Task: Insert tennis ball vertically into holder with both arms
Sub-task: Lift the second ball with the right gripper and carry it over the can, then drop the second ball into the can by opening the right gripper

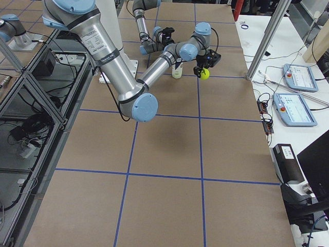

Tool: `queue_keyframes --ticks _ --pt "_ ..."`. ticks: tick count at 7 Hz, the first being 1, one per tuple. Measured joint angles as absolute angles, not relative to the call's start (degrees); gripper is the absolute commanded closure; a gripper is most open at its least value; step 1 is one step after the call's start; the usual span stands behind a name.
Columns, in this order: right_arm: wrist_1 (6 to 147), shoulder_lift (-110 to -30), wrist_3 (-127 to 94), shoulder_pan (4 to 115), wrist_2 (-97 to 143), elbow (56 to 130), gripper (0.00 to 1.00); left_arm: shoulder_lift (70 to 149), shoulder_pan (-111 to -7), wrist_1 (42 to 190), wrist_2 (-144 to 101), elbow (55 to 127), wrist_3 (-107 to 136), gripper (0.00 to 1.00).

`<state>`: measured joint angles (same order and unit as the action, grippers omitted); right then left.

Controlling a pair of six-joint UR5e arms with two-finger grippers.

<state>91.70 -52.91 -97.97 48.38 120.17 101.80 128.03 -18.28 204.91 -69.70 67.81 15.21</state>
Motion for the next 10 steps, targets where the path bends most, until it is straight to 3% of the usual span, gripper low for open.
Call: queue_keyframes --ticks 3,9,10 --pt "96.35 -48.81 -104.40 40.18 120.78 110.63 1.00 128.05 -18.28 204.86 -69.70 67.78 15.20 0.13" --pt "96.57 -47.31 -104.63 35.21 117.33 110.43 1.00 128.00 -18.28 204.84 -69.70 67.76 15.13 0.14" --pt "96.55 -47.27 -104.61 35.03 117.20 110.29 0.68 127.98 -18.28 204.86 -69.70 67.76 15.17 0.14"
